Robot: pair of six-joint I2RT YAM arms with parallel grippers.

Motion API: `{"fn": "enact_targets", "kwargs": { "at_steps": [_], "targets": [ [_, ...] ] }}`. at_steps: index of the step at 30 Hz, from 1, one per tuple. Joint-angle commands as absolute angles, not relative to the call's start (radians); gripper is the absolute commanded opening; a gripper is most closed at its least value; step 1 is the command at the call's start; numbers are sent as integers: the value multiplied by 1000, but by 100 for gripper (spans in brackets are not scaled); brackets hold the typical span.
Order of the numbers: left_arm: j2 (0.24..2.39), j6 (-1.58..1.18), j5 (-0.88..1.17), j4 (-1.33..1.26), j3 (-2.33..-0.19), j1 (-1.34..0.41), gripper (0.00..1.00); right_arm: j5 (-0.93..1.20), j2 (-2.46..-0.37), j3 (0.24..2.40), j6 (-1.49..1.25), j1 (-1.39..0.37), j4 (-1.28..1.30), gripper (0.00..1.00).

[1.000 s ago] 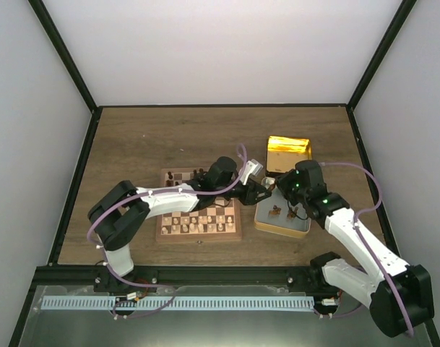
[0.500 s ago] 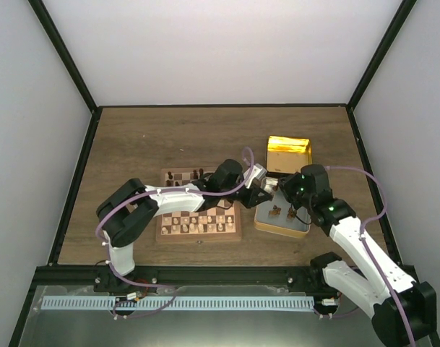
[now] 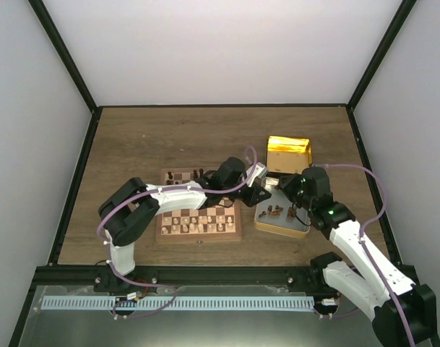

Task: Set up the chess pieces on the board
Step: Place the chess piece on the chessboard.

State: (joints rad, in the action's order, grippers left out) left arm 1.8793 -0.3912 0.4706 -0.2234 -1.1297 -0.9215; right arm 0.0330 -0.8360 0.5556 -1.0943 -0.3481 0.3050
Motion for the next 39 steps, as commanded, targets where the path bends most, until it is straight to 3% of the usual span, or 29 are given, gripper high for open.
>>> {"fn": "enact_targets", "kwargs": {
  "at_steps": [1,10,21,39],
  "targets": [
    [1884,-370,426,-171,-1160,-921,10,29,-814,551,-955,-338,212,7],
    [1706,-490,423,-240,-1029,-826,22,295,-836,464,-771,-339,-163,7],
    [1471,-669,494,-521,-775,-694,57,475,-1118,546,-890,-414,-531,7],
    [1416,-811,630,-730,-634,-602,65,529,-1303,651,-965,-550,-648,7]
  ]
}}
